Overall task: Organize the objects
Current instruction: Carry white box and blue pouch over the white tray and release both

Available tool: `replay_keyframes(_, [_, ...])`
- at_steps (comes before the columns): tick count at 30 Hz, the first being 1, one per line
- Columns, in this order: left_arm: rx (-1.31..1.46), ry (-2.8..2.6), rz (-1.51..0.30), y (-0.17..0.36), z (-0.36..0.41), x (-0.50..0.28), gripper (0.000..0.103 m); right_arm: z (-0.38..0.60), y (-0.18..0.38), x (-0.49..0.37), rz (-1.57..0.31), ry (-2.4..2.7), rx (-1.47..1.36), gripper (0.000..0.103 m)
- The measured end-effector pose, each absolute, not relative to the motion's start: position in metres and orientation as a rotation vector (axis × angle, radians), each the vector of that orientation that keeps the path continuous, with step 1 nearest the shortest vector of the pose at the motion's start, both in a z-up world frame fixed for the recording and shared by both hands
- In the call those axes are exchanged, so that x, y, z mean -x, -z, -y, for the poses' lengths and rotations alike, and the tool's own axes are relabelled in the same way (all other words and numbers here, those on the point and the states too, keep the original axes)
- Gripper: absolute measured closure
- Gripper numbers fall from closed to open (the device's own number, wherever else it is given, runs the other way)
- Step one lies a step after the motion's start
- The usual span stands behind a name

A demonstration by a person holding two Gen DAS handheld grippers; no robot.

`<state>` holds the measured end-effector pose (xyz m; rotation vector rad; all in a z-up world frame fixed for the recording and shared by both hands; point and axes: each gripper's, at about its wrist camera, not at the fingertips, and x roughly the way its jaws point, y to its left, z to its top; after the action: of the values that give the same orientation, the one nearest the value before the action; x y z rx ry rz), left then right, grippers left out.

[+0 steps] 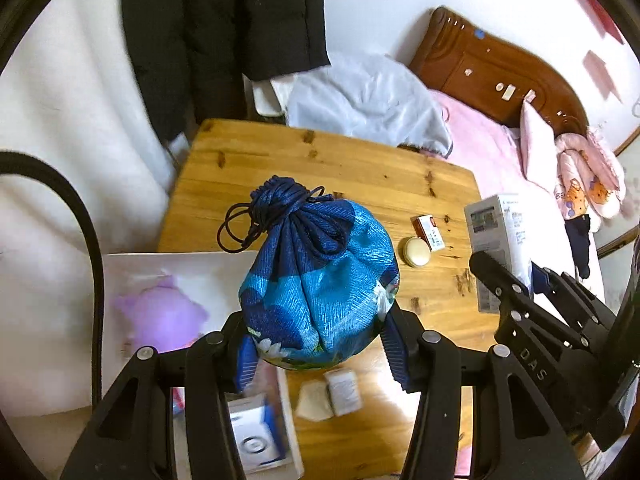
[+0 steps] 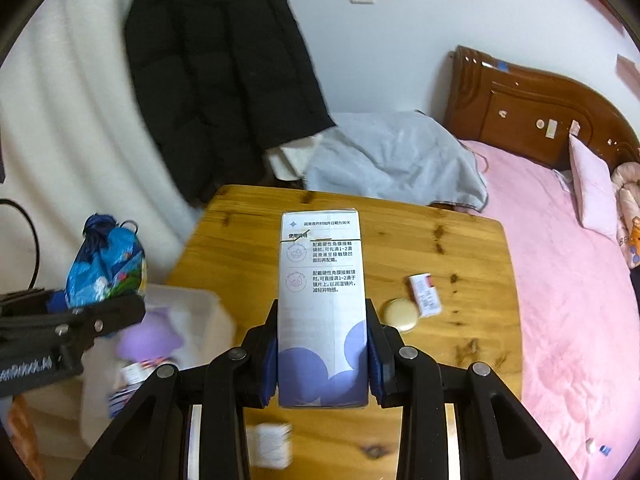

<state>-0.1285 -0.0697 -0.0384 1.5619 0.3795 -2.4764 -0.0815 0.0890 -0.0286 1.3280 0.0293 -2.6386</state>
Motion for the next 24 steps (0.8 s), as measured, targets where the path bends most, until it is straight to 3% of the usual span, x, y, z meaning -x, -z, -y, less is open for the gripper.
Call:
replay_keyframes(5, [-1.481,2.495,-0.337,0.019,0.097,0.08,0.048,-0.048,0.02,0.044,-0.047,2.58,-1.303,0.068])
replay_keyframes(11, [-1.422,2.467,-0.317,0.015,0.131,0.043,0.048,0.013,0.034,0.007,-0.202,2.485,-1.3,0.068])
replay_keyframes(24, [-1.571,2.36,-0.321,0.054,0.164,-0.022,0.048,0.069,0.056,-0.022,-0.241,2.414,-1.363,0.067])
